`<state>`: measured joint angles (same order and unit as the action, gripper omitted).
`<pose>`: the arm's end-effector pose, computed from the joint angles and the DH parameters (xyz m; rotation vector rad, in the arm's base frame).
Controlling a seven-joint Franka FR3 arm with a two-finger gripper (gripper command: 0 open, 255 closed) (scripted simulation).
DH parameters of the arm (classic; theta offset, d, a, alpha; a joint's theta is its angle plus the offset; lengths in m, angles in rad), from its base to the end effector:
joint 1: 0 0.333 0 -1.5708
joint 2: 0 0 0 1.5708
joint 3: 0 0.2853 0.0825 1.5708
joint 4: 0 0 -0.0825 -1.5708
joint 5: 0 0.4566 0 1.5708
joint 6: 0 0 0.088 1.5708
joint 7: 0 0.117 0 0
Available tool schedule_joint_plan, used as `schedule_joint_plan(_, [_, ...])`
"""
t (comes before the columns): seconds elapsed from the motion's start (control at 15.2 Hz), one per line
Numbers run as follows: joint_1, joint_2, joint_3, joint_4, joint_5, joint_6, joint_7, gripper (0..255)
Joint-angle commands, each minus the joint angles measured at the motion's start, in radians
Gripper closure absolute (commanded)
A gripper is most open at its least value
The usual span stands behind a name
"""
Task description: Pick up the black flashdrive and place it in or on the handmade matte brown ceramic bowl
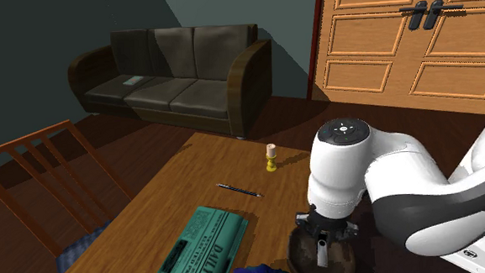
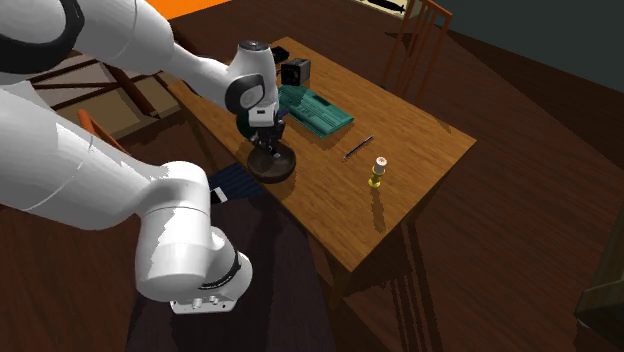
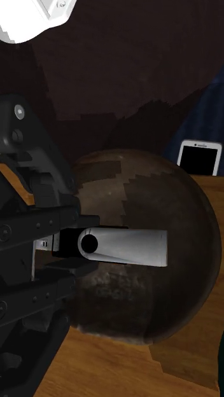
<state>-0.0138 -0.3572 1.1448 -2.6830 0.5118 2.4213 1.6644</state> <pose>0.2390 0.3765 0.1825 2.7435 -1.4480 -0.0067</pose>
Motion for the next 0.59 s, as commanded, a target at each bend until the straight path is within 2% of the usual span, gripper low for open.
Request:
schedule_joint_plan(0.0, [-0.041, 0.043, 0.045, -0.006, -0.024, 0.048, 0.019, 255])
schedule_joint_plan(0.26, [-0.149, 0.134, 0.153, -0.019, -0.100, 0.142, 0.075, 255])
schedule_joint_plan(0.4, [-0.247, 0.193, 0.243, -0.026, -0.174, 0.194, 0.129, 255])
schedule_joint_plan(0.53, [-0.248, 0.192, 0.244, -0.026, -0.172, 0.194, 0.128, 255])
